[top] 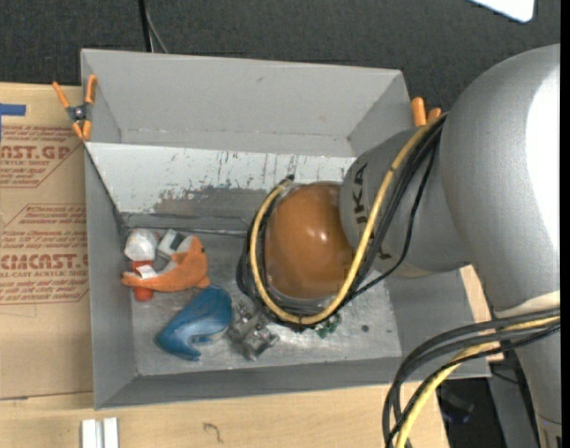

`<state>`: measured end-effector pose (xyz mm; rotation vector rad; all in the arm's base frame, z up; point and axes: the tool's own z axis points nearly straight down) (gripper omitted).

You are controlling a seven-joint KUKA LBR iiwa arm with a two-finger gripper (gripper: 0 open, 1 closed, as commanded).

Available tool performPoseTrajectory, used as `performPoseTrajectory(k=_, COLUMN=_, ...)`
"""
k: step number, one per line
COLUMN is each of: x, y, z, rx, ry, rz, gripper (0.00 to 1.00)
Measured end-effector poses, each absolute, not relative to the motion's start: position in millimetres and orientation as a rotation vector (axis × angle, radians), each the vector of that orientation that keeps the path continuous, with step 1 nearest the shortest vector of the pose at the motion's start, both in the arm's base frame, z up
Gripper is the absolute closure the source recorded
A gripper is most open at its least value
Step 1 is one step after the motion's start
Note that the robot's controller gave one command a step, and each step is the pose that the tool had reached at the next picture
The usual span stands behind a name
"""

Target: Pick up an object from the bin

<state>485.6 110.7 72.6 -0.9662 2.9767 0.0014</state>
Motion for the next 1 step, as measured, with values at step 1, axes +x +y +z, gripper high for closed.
performPoseTrajectory(k=1, x=487.4, y=119.8, z=120.5, rx=-0.988, ry=2.989, rz=0.003, gripper=1.0)
